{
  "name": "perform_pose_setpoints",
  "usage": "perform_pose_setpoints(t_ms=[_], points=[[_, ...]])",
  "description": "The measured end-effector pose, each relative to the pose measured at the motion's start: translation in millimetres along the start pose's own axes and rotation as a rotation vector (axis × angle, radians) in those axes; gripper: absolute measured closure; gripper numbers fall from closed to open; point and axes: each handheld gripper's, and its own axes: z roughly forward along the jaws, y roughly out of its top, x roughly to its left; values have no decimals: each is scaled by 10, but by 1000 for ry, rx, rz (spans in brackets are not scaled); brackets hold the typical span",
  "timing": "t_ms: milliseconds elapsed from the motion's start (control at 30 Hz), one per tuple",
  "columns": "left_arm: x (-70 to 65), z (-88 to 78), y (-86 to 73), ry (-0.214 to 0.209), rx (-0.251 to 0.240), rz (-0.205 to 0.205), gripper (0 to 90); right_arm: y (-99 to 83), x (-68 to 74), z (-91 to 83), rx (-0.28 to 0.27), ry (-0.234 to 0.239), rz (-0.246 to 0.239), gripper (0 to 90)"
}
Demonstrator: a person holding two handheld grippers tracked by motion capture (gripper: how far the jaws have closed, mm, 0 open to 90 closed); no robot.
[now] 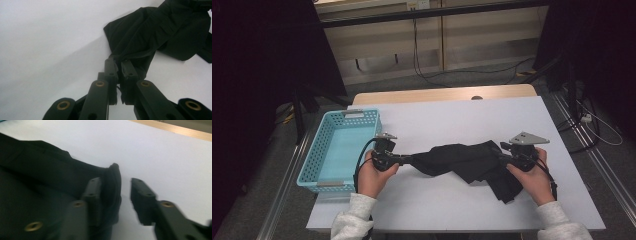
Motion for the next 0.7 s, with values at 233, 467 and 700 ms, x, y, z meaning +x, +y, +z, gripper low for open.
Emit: perform_pose_setpoints(t_ms=[233,467,700], points=[[-10,28,-6,4,2,3,851,62,81,123,22,2,-44,561],[-20,39,-7,1,-1,5,851,150,96,256,54,23,-50,589],[3,45,-23,3,8,0,852,124,3,176,23,59,10,861]])
